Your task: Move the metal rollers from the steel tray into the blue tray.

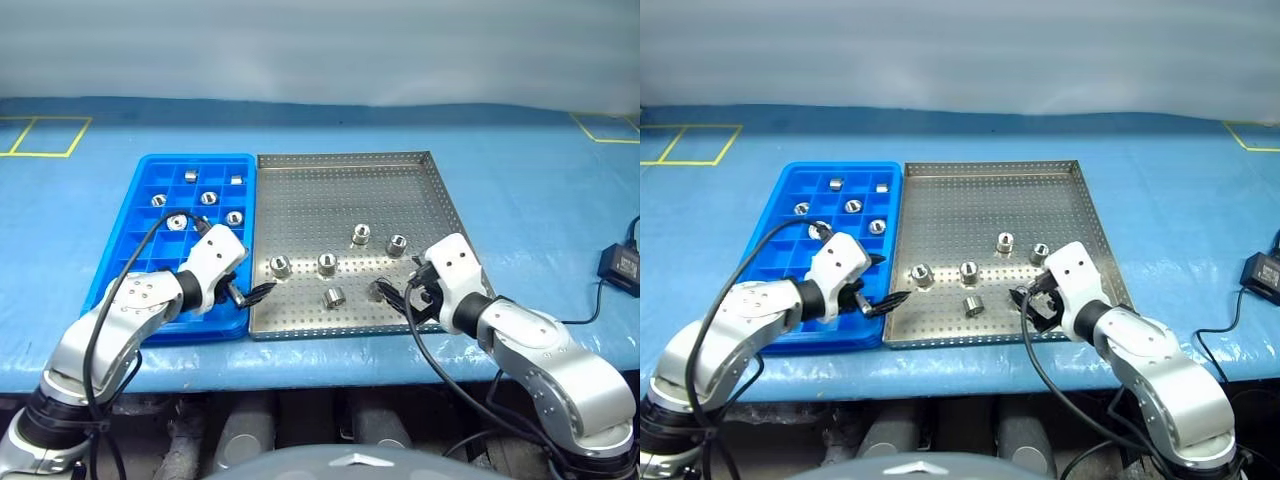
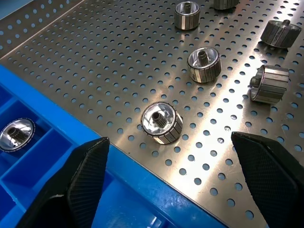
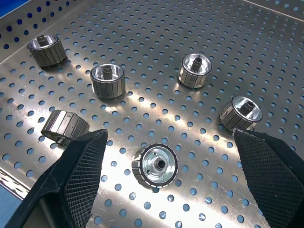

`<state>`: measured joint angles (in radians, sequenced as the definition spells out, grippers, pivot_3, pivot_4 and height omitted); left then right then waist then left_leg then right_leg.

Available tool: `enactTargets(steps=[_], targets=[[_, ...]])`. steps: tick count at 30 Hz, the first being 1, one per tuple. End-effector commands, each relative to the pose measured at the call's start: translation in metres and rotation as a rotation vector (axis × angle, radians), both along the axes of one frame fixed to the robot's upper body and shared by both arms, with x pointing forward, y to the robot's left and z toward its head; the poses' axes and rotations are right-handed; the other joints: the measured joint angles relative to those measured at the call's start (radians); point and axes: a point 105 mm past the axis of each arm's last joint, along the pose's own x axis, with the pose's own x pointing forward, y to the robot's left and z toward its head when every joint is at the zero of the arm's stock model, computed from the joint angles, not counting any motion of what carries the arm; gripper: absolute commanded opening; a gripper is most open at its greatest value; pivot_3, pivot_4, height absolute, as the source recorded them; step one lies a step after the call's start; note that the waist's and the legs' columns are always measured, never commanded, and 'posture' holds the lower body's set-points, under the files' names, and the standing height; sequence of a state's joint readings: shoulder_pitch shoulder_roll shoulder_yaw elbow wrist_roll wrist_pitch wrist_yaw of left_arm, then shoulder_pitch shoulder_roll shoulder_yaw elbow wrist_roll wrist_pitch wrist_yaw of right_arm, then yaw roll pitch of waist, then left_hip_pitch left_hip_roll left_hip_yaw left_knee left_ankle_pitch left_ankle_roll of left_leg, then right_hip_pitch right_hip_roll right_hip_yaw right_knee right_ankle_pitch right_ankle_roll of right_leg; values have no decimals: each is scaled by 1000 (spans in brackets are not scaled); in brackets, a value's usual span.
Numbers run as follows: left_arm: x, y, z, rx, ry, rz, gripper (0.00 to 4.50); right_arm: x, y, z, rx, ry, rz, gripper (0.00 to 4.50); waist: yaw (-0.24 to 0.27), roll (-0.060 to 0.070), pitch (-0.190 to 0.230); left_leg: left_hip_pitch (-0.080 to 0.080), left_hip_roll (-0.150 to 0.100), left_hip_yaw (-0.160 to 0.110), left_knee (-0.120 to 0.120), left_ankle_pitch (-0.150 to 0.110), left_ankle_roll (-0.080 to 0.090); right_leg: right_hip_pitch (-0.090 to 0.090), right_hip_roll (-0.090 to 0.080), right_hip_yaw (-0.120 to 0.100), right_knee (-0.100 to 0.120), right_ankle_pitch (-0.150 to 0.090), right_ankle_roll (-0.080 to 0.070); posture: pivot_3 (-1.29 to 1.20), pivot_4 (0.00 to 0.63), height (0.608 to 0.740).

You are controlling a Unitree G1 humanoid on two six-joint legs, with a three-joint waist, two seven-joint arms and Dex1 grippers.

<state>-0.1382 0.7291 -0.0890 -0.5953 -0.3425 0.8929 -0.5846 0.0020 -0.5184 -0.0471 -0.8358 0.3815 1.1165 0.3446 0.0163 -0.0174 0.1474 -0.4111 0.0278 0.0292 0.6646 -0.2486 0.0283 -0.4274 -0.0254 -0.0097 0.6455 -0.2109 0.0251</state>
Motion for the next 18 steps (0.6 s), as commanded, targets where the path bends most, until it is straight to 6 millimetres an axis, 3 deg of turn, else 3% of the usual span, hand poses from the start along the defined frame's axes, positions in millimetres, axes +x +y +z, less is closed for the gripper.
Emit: enactTargets(steps=[1, 18], targets=[[0, 1, 10, 13, -43, -1, 4470, 0, 2, 7, 3, -30, 23, 4465, 0, 0, 0, 0, 0, 0, 0, 0, 0, 0, 0, 0, 0, 0, 0, 34, 150, 740], [-3, 0, 9, 8, -31, -20, 4470, 0, 5, 3, 87, 25, 37, 4465, 2, 0, 0, 0, 0, 0, 0, 0, 0, 0, 0, 0, 0, 0, 0, 44, 150, 740]])
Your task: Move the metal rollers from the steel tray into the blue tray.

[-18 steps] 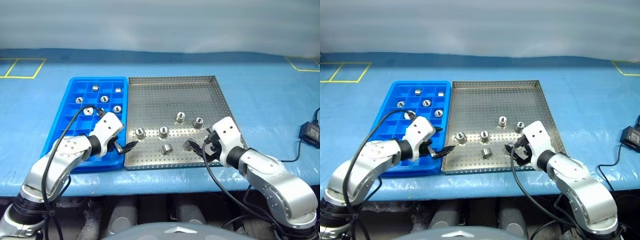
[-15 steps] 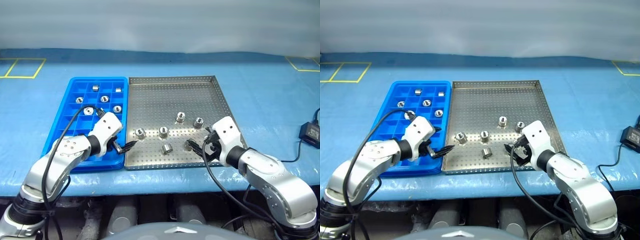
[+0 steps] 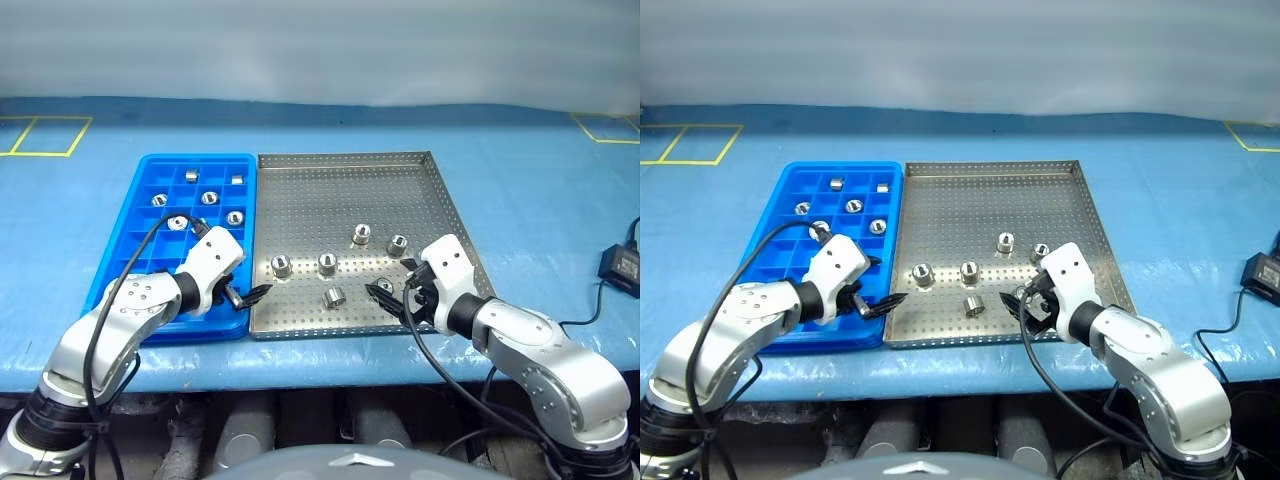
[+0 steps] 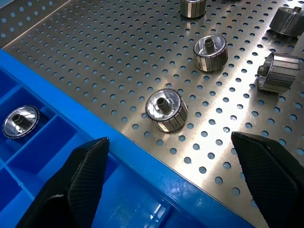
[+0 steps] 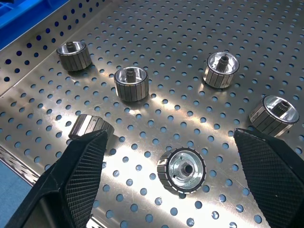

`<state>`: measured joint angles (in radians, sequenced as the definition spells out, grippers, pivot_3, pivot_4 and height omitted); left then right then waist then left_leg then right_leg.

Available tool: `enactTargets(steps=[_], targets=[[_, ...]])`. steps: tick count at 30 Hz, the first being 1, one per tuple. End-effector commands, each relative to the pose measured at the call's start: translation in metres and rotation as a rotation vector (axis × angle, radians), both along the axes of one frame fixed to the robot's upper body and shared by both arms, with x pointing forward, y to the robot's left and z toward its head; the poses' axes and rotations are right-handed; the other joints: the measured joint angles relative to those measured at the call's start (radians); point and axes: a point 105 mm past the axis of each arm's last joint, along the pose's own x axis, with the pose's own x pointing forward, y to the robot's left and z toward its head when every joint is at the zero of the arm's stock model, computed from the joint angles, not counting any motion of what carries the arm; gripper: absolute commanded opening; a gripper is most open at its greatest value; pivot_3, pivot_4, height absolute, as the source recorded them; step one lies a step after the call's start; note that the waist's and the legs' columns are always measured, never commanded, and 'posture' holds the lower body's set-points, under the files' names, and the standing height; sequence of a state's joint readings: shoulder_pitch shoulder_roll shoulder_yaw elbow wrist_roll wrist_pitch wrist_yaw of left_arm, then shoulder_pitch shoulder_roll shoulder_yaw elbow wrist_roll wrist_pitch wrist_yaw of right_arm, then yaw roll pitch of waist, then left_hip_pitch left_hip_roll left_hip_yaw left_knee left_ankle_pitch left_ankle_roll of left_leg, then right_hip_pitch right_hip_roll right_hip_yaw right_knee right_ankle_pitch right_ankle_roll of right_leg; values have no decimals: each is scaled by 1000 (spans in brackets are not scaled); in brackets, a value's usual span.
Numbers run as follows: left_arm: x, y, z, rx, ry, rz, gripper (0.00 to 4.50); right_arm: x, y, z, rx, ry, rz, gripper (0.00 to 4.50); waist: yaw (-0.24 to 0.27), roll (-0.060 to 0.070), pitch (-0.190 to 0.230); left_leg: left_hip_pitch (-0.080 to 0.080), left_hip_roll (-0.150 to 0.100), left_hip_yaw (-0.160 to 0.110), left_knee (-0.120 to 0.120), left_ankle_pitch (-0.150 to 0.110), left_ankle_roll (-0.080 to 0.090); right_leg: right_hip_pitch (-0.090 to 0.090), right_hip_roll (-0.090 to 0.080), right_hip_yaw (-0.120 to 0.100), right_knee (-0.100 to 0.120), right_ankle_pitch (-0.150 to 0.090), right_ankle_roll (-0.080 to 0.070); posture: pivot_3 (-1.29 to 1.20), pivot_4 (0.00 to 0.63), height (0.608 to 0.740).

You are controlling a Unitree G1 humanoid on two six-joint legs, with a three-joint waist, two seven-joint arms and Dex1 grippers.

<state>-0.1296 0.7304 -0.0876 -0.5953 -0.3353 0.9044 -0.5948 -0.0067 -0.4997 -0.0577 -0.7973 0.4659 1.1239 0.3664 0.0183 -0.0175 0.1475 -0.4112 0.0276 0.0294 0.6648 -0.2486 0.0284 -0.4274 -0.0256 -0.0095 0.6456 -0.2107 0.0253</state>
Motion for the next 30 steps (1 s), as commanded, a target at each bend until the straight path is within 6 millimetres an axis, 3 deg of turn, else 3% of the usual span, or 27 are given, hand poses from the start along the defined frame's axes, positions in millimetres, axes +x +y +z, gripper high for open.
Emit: enactTargets(steps=[1, 13, 20, 26, 30], targets=[[-1, -2, 12, 0, -49, -25, 4470, 1, -3, 8, 4, -34, -14, 4465, 0, 0, 0, 0, 0, 0, 0, 0, 0, 0, 0, 0, 0, 0, 0, 44, 150, 740], [0, -4, 11, 0, -46, -36, 4470, -1, -3, 6, 5, -34, -28, 4465, -1, 0, 0, 0, 0, 0, 0, 0, 0, 0, 0, 0, 0, 0, 0, 34, 150, 740], [7, -7, 17, 91, -27, -171, 4470, 1, 0, 7, 11, -39, -28, 4465, 2, 0, 0, 0, 0, 0, 1, 0, 0, 0, 0, 0, 1, 0, 0, 42, 150, 740], [36, -19, 30, 166, -9, -334, 4470, 3, 4, 6, 18, -42, -26, 4465, 3, -1, 0, 0, -1, 0, 2, 0, 1, 1, 1, 1, 0, 0, 0, 33, 150, 740], [56, -26, 28, 268, 16, -423, 4470, 2, 6, 5, 27, -46, -40, 4465, 0, -1, 0, -1, -4, 1, 2, 0, 2, 0, 1, 1, -1, 0, 1, 1, 150, 740]])
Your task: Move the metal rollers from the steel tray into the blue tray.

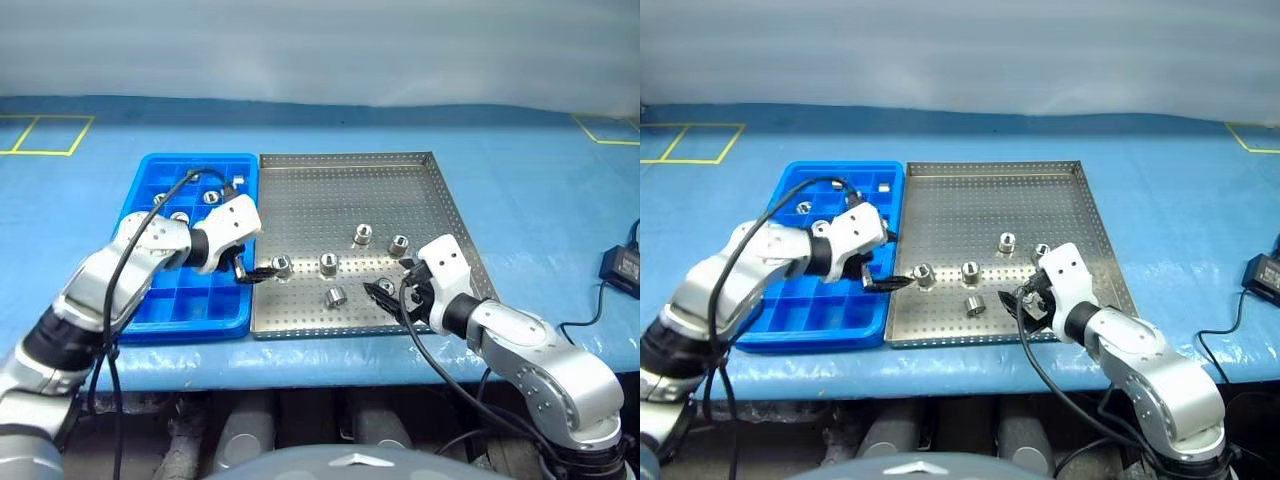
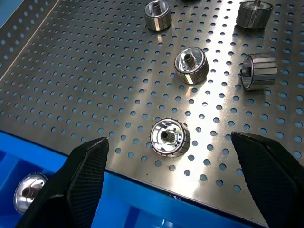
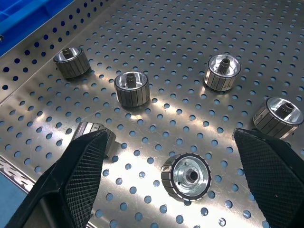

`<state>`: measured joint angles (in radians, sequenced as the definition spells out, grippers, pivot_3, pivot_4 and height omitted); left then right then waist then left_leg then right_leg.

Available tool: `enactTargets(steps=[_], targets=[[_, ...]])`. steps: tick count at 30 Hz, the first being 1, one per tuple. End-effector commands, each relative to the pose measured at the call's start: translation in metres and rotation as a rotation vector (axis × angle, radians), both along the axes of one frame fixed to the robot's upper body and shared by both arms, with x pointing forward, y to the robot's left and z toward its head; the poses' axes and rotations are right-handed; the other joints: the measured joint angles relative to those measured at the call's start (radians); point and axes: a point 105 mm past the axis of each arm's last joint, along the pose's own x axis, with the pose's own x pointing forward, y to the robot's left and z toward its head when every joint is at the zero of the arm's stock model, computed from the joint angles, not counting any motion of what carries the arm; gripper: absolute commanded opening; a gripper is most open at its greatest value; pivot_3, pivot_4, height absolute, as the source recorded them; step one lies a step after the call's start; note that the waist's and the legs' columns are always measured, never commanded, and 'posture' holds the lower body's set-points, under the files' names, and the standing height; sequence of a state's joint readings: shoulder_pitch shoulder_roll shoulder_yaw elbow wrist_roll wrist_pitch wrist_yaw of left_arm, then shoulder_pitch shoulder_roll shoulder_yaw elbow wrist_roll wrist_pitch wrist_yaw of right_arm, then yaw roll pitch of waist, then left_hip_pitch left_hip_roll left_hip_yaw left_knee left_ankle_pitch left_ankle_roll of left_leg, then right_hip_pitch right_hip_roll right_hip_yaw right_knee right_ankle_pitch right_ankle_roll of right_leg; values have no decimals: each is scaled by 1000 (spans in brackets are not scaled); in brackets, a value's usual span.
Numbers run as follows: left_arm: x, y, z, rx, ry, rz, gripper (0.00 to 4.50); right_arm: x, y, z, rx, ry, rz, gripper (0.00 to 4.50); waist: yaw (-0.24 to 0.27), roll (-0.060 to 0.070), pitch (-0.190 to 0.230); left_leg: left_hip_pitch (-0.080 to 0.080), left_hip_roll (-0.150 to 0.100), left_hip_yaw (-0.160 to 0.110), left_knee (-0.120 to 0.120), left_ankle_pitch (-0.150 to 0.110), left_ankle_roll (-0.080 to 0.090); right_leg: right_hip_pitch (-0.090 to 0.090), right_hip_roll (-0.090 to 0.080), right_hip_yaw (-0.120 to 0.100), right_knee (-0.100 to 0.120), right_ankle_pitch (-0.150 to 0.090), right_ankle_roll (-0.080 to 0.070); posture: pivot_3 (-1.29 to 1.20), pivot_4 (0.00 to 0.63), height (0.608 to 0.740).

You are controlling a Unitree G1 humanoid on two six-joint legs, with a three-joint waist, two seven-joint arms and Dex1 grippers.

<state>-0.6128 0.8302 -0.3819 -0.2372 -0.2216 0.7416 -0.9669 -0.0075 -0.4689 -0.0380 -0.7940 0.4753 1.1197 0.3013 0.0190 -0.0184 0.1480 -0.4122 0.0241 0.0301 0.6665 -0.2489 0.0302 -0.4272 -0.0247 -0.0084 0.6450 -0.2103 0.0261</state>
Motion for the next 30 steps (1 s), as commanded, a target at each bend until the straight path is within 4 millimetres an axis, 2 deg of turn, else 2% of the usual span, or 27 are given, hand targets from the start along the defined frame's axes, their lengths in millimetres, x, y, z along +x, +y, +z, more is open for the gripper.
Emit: enactTargets(steps=[1, 5, 11, 16, 25, 28, 30], targets=[[14, -5, -3, 82, 9, -81, 4470, -1, 2, 6, 12, -41, -9, 4465, -2, 0, 0, 0, -2, 0, 0, 0, 0, 0, 0, 0, 0, 0, 0, 1, 150, 740], [23, -7, -12, 179, 57, -158, 4470, -4, 1, 4, 20, -41, -41, 4465, -8, 0, 0, -1, -2, 1, 0, 0, 1, -1, 0, 1, 0, 0, 0, -31, 150, 740], [23, -8, -22, 244, 141, -247, 4470, -8, 1, 2, 30, -40, -70, 4465, -30, 0, 0, -1, -1, 2, 1, -1, 1, -1, 1, 3, 1, 3, 5, -69, 150, 740], [25, -5, -33, 295, 184, -266, 4470, -9, 2, 1, 36, -40, -85, 4465, -39, 0, 0, -1, 2, 3, 2, -1, 2, -1, 1, 4, 1, 3, 5, -81, 150, 740], [31, -13, -53, 380, 213, -298, 4470, -7, 4, 3, 43, -54, -96, 4465, -43, 0, 0, -2, 3, 5, 9, -3, 5, -1, 1, 6, 2, 3, 5, -99, 150, 740], [34, -14, -55, 394, 212, -306, 3848, -7, 4, 3, 46, -58, -102, 4500, -43, 1, 0, -2, 3, 6, 14, -4, 7, 0, 0, 7, 4, 3, 5, -110, 150, 740], [34, -13, -55, 404, 216, -314, 3154, -7, 3, 2, 47, -59, -108, 4500, -46, 1, 0, -2, 3, 7, 16, -4, 8, 0, 0, 9, 5, 3, 6, -110, 150, 740]])
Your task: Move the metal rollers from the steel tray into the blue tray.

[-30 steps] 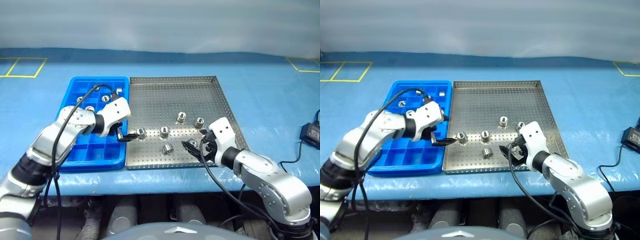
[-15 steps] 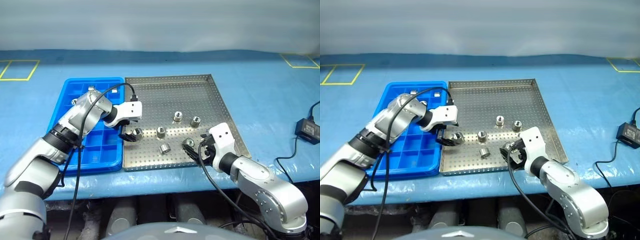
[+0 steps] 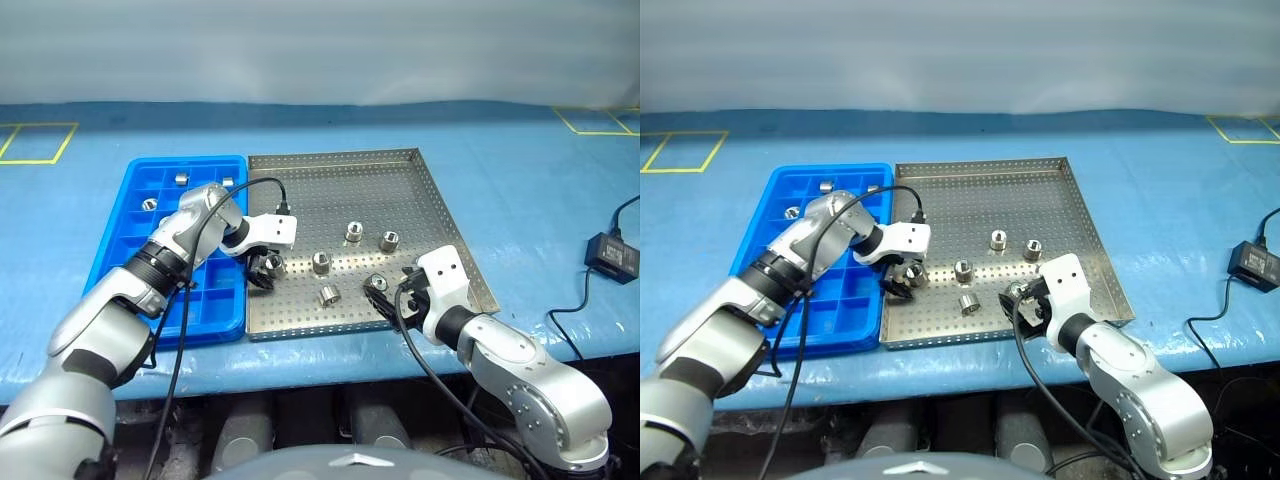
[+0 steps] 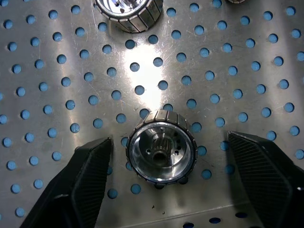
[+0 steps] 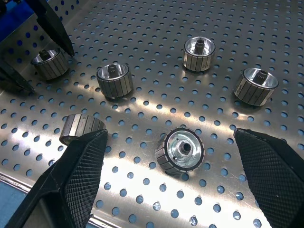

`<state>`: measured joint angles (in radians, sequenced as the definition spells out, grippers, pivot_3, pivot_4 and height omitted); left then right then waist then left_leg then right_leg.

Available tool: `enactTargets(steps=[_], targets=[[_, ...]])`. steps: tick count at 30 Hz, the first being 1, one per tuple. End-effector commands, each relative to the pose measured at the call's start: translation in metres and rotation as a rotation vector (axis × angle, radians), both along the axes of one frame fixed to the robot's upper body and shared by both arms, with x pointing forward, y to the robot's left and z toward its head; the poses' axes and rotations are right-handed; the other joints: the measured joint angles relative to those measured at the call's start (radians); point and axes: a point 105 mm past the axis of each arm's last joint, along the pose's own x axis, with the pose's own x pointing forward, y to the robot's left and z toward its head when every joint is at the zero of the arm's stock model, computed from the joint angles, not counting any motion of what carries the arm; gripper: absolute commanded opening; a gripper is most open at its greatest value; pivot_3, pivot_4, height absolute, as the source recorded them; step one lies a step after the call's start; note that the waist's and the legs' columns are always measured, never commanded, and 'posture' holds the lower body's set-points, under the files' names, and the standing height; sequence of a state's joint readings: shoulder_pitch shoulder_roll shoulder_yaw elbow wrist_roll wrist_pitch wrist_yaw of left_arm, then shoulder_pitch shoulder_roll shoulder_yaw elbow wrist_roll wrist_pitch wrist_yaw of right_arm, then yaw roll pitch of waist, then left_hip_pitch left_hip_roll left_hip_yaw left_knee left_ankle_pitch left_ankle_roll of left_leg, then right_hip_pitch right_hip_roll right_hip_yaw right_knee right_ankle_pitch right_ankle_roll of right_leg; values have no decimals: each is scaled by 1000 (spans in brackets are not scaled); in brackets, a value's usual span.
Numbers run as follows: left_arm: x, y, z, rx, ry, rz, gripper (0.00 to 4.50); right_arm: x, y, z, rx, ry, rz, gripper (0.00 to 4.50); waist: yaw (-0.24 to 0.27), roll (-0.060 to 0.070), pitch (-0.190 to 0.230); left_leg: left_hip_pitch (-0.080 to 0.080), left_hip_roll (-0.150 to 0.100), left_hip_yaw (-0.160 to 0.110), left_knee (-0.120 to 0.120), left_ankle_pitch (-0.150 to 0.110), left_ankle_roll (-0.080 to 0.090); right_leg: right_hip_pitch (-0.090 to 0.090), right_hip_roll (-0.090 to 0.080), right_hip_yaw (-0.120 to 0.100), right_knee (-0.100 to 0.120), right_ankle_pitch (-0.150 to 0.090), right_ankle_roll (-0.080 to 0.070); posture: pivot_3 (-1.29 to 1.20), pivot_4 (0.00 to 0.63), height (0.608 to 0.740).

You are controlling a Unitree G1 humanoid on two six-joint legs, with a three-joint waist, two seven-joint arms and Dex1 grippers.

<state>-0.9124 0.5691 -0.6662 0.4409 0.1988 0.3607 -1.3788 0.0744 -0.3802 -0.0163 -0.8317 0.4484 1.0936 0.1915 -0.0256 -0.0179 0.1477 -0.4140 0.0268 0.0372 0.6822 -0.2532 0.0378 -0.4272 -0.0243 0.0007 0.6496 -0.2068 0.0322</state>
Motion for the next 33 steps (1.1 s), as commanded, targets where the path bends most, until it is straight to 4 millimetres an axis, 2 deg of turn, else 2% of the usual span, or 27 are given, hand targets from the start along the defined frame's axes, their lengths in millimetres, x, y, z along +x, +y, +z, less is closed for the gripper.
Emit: enactTargets(steps=[1, 4, 5, 7, 10, 13, 15, 18, 19, 22, 25, 30, 33], targets=[[2, 3, 1, 27, -4, -22, 2855, 0, 1, 11, 5, -59, -7, 4500, -1, 0, 0, 0, 0, 1, 0, 0, 0, 0, 0, 1, 0, 0, 0, -116, 150, 740], [1, 4, 2, 26, -8, -26, 1860, 0, 0, 10, 5, -61, -13, 4500, -4, 0, 0, 1, 0, 2, 1, 0, 1, 0, 0, 3, 2, 0, 1, -109, 150, 740], [0, 5, 4, 19, -11, -19, 1674, 0, 0, 10, 5, -61, -13, 4500, -6, 0, 0, 1, 0, 3, 1, 0, 1, -1, 0, 4, 2, 0, 1, -109, 150, 740], [2, 8, 10, -8, -38, 2, 1680, 1, 0, 10, 3, -62, -10, 4500, -10, 0, 0, 1, 0, 4, 1, 0, 1, -1, 0, 5, 3, 0, 1, -101, 150, 740], [11, 6, 29, -139, -113, 108, 1680, 2, 1, 11, 1, -66, -3, 4500, -13, -1, 0, 1, 0, 5, 1, 0, 1, -3, 0, 7, 5, 0, 1, -93, 150, 740], [29, 14, 60, -354, -281, 347, 1680, 2, 4, 12, 0, -69, 13, 4500, -12, -1, 1, 0, 0, 6, 1, 0, 1, -5, 0, 8, 8, 0, 1, -85, 150, 740], [31, 37, 85, -527, -429, 570, 1680, 5, 12, 13, 4, -77, 50, 4500, -19, -1, 1, 1, 0, 6, 1, 0, 1, -5, 0, 8, 9, 1, 1, -72, 150, 740], [18, 69, 99, -648, -578, 818, 1680, 6, 24, 15, 4, -86, 121, 4500, -29, -1, 1, 2, 1, 7, 1, 0, 1, -5, 0, 9, 9, 3, 5, -37, 150, 740], [13, 75, 100, -662, -612, 871, 1680, 6, 27, 15, 5, -87, 141, 4500, -26, -1, 1, 2, 1, 8, 1, 0, 1, -5, 0, 10, 10, 3, 5, -22, 150, 740], [-1, 111, 98, -606, -816, 1103, 1680, 11, 42, 17, 7, -98, 224, 4500, -11, -2, 2, 3, 1, 7, 1, 0, 1, -4, 0, 9, 10, 3, 5, 20, 150, 740], [-16, 133, 95, -573, -941, 1254, 1680, 16, 54, 19, 10, -110, 282, 4500, 5, -4, 2, 4, 0, 7, 1, 0, 1, -2, -1, 9, 10, 3, 5, 58, 150, 740], [-33, 158, 74, -541, -992, 1481, 1680, 17, 74, 23, 19, -123, 385, 4500, 36, -5, 2, 4, -1, 8, 2, 1, 2, -2, -3, 9, 9, 3, 4, 102, 150, 740], [-36, 170, 59, -494, -991, 1570, 1680, 16, 78, 22, 19, -123, 405, 4500, 54, -6, 2, 4, -1, 7, 2, 1, 2, -2, -3, 8, 9, 3, 4, 106, 150, 740]])
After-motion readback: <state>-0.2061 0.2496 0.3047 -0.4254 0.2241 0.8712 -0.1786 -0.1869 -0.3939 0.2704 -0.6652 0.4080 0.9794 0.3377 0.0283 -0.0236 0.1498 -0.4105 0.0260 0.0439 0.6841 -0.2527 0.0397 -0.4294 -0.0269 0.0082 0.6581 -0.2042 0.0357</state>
